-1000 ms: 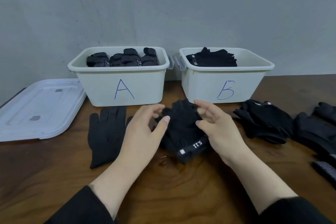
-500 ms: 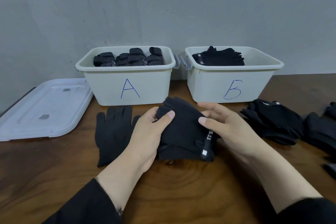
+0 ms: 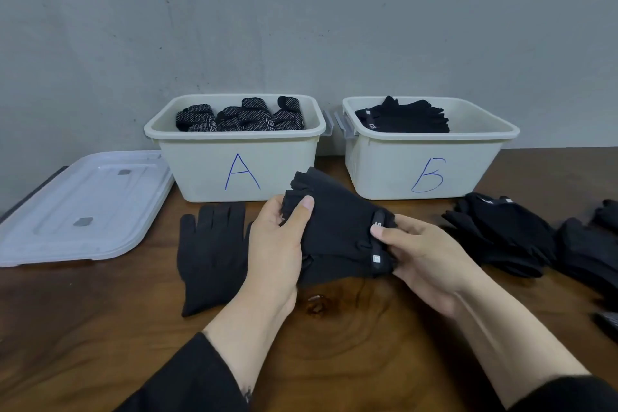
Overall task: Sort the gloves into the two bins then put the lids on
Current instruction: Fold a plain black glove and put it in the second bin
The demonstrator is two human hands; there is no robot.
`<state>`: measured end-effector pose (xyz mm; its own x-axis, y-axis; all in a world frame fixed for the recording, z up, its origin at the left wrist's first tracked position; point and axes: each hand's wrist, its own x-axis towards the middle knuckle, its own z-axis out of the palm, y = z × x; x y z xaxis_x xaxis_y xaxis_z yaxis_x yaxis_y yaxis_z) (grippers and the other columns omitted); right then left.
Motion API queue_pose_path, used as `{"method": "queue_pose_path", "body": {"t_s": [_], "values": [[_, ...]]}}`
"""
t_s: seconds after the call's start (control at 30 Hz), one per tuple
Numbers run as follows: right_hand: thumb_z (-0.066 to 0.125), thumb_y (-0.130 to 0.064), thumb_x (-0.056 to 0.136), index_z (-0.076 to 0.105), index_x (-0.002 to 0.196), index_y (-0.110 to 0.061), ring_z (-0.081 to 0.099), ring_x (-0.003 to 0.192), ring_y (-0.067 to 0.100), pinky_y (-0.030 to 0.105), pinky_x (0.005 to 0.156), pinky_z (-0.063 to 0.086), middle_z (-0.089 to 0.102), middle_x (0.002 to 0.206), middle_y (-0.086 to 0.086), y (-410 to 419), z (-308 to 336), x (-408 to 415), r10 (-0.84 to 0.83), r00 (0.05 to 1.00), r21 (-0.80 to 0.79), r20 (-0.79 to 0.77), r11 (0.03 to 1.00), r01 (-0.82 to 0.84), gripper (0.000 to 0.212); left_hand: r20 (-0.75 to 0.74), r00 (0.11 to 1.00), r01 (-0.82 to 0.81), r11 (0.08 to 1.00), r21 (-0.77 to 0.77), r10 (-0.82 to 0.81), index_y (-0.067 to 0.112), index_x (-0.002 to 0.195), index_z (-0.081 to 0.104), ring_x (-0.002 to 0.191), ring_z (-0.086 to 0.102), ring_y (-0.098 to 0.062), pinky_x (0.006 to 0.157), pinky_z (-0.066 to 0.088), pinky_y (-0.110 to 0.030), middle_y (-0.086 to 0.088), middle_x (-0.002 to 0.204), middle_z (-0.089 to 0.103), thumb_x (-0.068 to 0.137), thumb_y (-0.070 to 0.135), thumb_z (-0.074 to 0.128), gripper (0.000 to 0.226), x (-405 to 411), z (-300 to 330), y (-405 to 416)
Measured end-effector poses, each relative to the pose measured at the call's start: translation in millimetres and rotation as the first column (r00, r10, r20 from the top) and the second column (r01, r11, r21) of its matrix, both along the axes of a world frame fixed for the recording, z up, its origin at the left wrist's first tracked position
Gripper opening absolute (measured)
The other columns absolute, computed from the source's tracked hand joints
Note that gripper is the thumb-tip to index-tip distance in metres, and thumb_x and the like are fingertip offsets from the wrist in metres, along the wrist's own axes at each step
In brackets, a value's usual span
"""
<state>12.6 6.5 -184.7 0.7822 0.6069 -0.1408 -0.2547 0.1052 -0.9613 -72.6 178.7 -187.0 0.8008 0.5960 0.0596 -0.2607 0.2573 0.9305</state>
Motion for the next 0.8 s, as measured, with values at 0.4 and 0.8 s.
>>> {"method": "queue_pose_path", "body": {"t_s": [0.4, 0.8], "values": [[0.062, -0.015, 0.099, 0.072, 0.112, -0.021, 0.071, 0.085, 0.016, 0.038, 0.080, 0.057, 0.076, 0.099, 0.000, -58.7, 157.0, 50.6, -0.313, 0.737, -0.095, 0.599, 0.886, 0.453, 0.018, -0.158, 0.987, 0.052, 0.980, 0.194, -0.021, 0.027, 0.110, 0.064, 0.085, 0.074, -0.010, 0.080, 0.062, -0.038, 0.006, 0.095, 0.076, 0.104, 0.032, 0.048, 0.018, 52.5, -8.0, -2.5], [0.061, -0.015, 0.100, 0.066, 0.113, -0.015, 0.069, 0.077, 0.014, 0.032, 0.064, 0.061, 0.069, 0.092, 0.001, 16.7, 237.0, 173.4, -0.289, 0.803, -0.178, 0.521, 0.884, 0.433, 0.015, -0.216, 0.976, 0.046, 0.966, 0.254, 0.010, 0.031, 0.099, 0.065, 0.078, 0.072, -0.008, 0.074, 0.062, -0.037, 0.010, 0.086, 0.074, 0.102, 0.029, 0.050, 0.016, 81.4, -11.6, 11.0]]}}
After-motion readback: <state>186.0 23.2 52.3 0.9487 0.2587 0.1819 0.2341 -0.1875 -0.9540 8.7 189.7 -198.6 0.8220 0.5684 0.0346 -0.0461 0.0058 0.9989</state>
